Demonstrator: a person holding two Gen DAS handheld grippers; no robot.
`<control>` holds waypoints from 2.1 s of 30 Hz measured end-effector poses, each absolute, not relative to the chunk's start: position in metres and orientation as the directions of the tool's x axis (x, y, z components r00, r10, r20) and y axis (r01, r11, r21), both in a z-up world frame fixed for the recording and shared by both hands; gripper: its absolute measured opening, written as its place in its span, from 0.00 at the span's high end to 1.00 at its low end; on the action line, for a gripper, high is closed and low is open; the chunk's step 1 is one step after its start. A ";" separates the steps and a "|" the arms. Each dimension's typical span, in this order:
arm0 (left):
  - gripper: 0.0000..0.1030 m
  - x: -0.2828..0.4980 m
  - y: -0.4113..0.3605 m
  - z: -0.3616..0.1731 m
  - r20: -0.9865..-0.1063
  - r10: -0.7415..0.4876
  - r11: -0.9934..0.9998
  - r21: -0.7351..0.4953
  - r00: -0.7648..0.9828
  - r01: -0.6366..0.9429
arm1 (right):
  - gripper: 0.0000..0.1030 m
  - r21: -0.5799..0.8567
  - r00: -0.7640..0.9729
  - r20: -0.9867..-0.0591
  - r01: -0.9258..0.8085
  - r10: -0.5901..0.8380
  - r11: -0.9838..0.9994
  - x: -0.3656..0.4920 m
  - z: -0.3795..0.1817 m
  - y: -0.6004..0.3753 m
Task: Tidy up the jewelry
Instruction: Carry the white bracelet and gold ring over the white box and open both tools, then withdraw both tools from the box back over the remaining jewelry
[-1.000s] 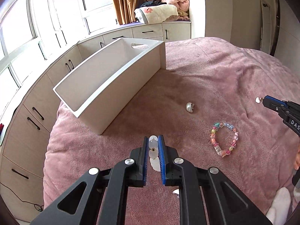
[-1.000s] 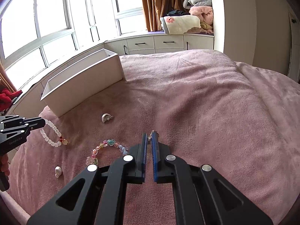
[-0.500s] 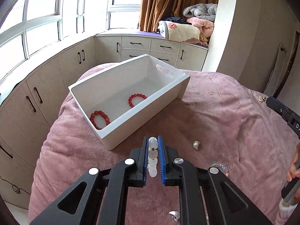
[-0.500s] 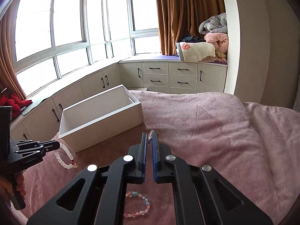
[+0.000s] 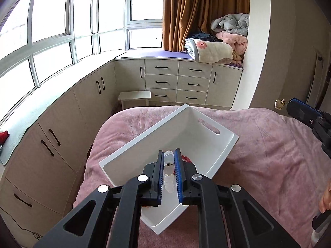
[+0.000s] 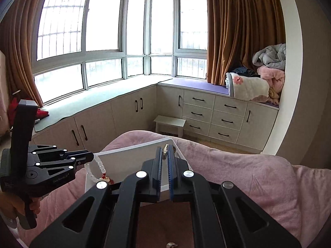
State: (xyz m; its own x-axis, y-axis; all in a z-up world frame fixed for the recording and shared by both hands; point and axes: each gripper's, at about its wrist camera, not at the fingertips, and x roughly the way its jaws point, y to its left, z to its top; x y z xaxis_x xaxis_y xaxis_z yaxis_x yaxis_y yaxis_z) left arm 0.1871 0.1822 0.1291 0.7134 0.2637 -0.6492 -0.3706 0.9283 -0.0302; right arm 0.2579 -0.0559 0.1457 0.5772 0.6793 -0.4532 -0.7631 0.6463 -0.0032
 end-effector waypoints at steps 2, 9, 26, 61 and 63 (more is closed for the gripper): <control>0.85 0.199 0.195 0.128 -0.655 0.272 0.924 -0.026 0.705 -0.381 | 0.94 0.019 0.554 -0.473 -0.771 0.685 0.637 0.268 0.140 -0.036; 0.85 0.232 0.234 0.105 -0.681 0.306 0.912 0.009 0.665 -0.411 | 0.94 0.087 0.471 -0.532 -0.797 0.704 0.598 0.298 0.118 0.027; 0.84 0.258 0.259 0.031 -0.766 0.275 0.898 -0.011 0.581 -0.440 | 0.94 0.117 0.377 -0.651 -0.808 0.659 0.578 0.316 0.050 0.082; 0.30 0.123 0.143 0.176 -0.530 0.359 0.909 0.010 0.769 -0.417 | 0.31 -0.147 0.614 -0.356 -0.781 0.704 0.607 0.163 0.201 -0.061; 0.27 0.112 0.128 0.174 -0.510 0.353 0.920 0.037 0.784 -0.390 | 0.30 -0.154 0.624 -0.339 -0.775 0.704 0.613 0.155 0.204 -0.079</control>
State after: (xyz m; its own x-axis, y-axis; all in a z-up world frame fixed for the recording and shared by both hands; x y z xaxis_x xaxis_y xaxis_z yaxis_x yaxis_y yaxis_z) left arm 0.1121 0.1285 0.1740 0.7844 0.3530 -0.5100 -0.3901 0.9200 0.0368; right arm 0.1545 -0.0790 0.2037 0.6241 0.7040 -0.3389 -0.7750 0.6130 -0.1537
